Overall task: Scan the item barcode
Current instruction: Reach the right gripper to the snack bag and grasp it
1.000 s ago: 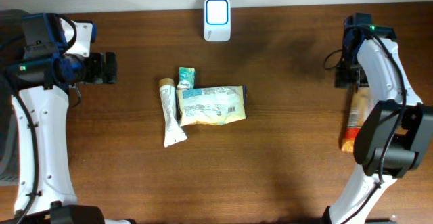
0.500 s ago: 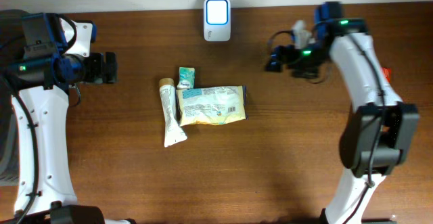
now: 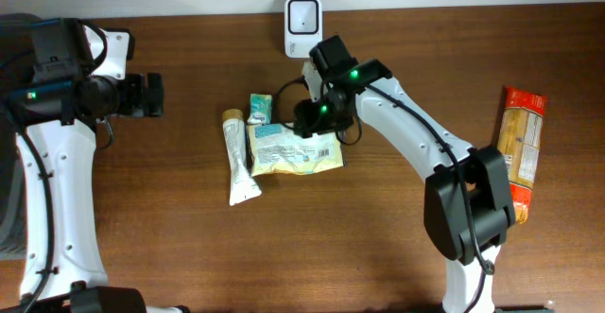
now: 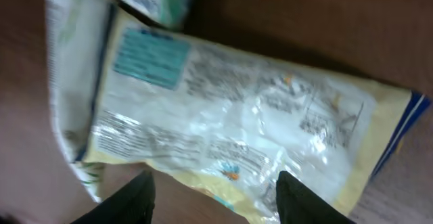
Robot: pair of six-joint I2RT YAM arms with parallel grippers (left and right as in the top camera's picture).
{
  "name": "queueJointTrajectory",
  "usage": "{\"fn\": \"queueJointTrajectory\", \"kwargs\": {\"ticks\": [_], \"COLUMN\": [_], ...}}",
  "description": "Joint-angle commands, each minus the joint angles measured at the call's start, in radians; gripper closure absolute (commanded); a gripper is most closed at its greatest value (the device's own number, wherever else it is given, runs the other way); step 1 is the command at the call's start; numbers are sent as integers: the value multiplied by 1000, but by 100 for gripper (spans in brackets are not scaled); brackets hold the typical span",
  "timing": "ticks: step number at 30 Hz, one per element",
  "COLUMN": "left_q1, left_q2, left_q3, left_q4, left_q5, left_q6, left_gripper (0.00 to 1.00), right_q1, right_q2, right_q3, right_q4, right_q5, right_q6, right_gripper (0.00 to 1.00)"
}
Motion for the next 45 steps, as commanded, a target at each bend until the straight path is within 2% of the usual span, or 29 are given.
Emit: {"fn": "queueJointTrajectory", "kwargs": {"ticks": [1, 6, 10, 12, 16, 20, 22, 25, 28, 31, 33, 34, 37, 45], "left_q1": [1, 1, 1, 1, 1, 1, 1, 1, 1, 1, 1, 1, 1, 1], "left_q2": [-26, -26, -26, -26, -26, -26, -26, -26, -26, -26, -26, -26, -26, -26], "left_q3": [1, 1, 1, 1, 1, 1, 1, 1, 1, 1, 1, 1, 1, 1], "left_q4": [0, 0, 0, 0, 0, 0, 0, 0, 0, 0, 0, 0, 0, 0], "left_q5": [-4, -4, -4, -4, -4, -4, -4, -4, -4, -4, -4, -4, -4, -4], "left_q6": [13, 13, 13, 13, 13, 13, 13, 13, 13, 13, 13, 13, 13, 13], "left_gripper": [1, 1, 1, 1, 1, 1, 1, 1, 1, 1, 1, 1, 1, 1], "right_q1": [28, 40, 22, -8, -87, -162, -196, -225, -228, -195, -145, -113, 13, 206], "right_q2": [11, 11, 11, 10, 10, 10, 10, 10, 8, 8, 8, 10, 14, 24], "right_q3": [-70, -173, -198, -197, -197, -194, -173, -122, 19, 121, 123, 114, 19, -136], "right_q4": [28, 123, 108, 98, 72, 114, 177, 247, 134, -34, -111, -137, -121, 8], "right_q5": [23, 18, 29, 29, 84, 120, 166, 238, 76, -203, -288, -284, -197, -116], "right_q6": [20, 103, 115, 114, 108, -8, -136, -207, -206, -202, -201, -202, -59, 79], "right_gripper": [44, 51, 50, 44, 43, 42, 36, 27, 24, 24, 25, 25, 27, 27]}}
